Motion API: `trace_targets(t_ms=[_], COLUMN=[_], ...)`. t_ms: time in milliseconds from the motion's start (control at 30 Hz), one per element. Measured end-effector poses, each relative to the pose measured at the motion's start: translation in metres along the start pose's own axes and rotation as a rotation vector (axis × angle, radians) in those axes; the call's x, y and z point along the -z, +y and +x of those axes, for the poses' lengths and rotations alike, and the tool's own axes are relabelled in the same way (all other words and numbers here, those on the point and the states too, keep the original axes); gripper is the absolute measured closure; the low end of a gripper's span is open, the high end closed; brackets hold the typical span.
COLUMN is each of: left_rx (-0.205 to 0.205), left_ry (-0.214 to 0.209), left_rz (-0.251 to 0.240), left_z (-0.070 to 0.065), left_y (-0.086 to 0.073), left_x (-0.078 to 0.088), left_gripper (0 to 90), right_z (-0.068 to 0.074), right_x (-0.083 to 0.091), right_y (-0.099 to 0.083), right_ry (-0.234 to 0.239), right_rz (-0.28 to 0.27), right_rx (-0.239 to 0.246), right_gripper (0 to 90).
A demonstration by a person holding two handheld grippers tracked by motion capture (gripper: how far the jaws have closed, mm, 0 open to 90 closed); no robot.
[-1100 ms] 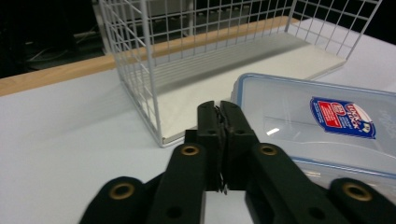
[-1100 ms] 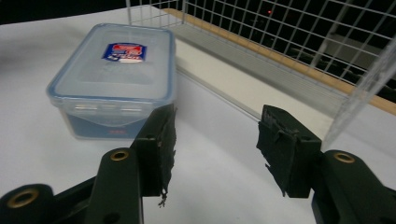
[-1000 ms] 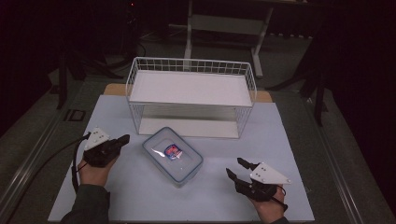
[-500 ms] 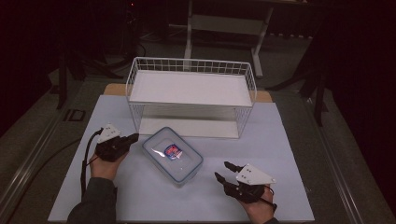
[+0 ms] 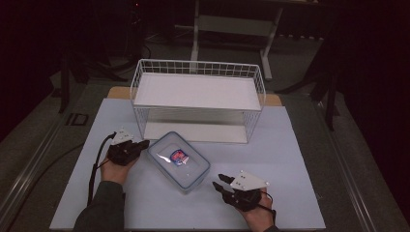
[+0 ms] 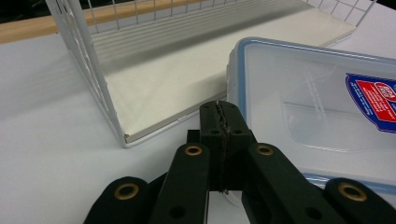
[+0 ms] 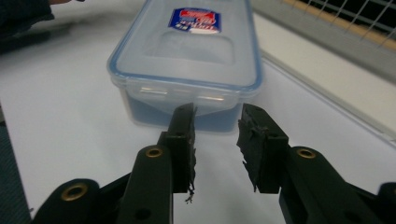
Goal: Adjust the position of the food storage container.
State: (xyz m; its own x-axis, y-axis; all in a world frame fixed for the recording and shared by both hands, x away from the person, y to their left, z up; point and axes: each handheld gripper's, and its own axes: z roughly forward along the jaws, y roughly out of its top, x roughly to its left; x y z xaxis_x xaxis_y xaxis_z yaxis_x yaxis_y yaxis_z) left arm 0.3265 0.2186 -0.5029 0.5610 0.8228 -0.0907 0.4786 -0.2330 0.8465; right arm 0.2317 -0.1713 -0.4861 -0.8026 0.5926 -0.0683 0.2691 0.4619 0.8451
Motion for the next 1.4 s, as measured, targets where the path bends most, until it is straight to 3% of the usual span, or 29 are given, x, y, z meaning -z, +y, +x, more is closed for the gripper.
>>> trace_targets(t_ms=[267,633,900,1200,1400], left_rx=[0.005,-0.037,-0.087,-0.097,-0.111], left_ry=[0.001,-0.037,-0.066,-0.084,-0.109], left_rz=[0.013,0.033,0.050,0.058,0.061], left_z=[-0.001,-0.015,-0.033,-0.040,-0.049], left_y=[-0.001,-0.001,0.000,0.000,0.000], left_x=[-0.001,-0.004,-0.005,-0.004,-0.004], left_gripper=[89.5,89.5,89.5,89.6,89.7], right_z=[0.002,-0.001,-0.013,-0.022,-0.034], right_x=[-0.008,-0.013,-0.014,-0.011,-0.006], right_y=[-0.002,-0.006,-0.011,-0.015,-0.018], right_ry=[0.036,0.049,0.018,-0.002,-0.040], right_rz=[0.047,0.099,0.154,0.162,0.161], right_rx=[-0.018,-0.057,-0.092,-0.128,-0.177], right_gripper=[83.4,86.7,89.9,89.8,89.8])
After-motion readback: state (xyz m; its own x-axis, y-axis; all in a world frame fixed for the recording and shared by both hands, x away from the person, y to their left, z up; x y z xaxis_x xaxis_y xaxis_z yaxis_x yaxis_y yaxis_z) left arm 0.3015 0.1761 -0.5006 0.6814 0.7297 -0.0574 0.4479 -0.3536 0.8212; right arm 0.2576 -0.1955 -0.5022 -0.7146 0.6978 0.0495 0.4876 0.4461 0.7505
